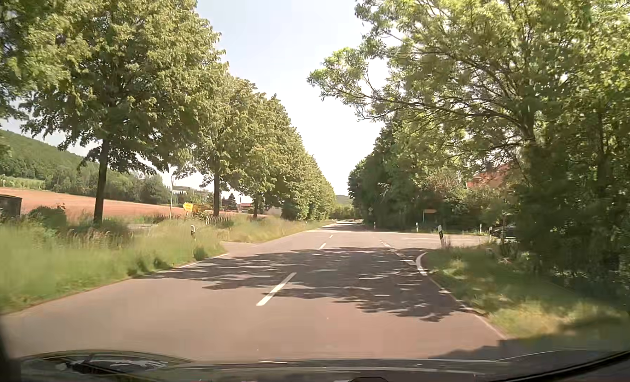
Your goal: Follow the waypoints while adhering to traffic rules and regulations
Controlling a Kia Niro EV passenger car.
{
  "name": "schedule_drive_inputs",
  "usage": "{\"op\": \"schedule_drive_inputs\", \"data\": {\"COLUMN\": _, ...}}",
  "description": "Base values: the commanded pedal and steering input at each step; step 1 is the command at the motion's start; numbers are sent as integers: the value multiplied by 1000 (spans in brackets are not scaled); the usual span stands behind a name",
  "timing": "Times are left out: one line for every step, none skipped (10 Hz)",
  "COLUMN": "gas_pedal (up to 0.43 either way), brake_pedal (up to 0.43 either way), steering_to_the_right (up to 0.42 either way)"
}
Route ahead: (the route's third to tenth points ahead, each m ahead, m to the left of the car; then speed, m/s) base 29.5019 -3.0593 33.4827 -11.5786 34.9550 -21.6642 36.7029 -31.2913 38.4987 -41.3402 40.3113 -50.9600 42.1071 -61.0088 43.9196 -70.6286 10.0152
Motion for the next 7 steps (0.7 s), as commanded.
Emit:
{"op": "schedule_drive_inputs", "data": {"gas_pedal": 0, "brake_pedal": 244, "steering_to_the_right": 8}}
{"op": "schedule_drive_inputs", "data": {"gas_pedal": 0, "brake_pedal": 250, "steering_to_the_right": 13}}
{"op": "schedule_drive_inputs", "data": {"gas_pedal": 0, "brake_pedal": 250, "steering_to_the_right": 19}}
{"op": "schedule_drive_inputs", "data": {"gas_pedal": 0, "brake_pedal": 250, "steering_to_the_right": 24}}
{"op": "schedule_drive_inputs", "data": {"gas_pedal": 0, "brake_pedal": 250, "steering_to_the_right": 34}}
{"op": "schedule_drive_inputs", "data": {"gas_pedal": 0, "brake_pedal": 244, "steering_to_the_right": 48}}
{"op": "schedule_drive_inputs", "data": {"gas_pedal": 0, "brake_pedal": 232, "steering_to_the_right": 61}}
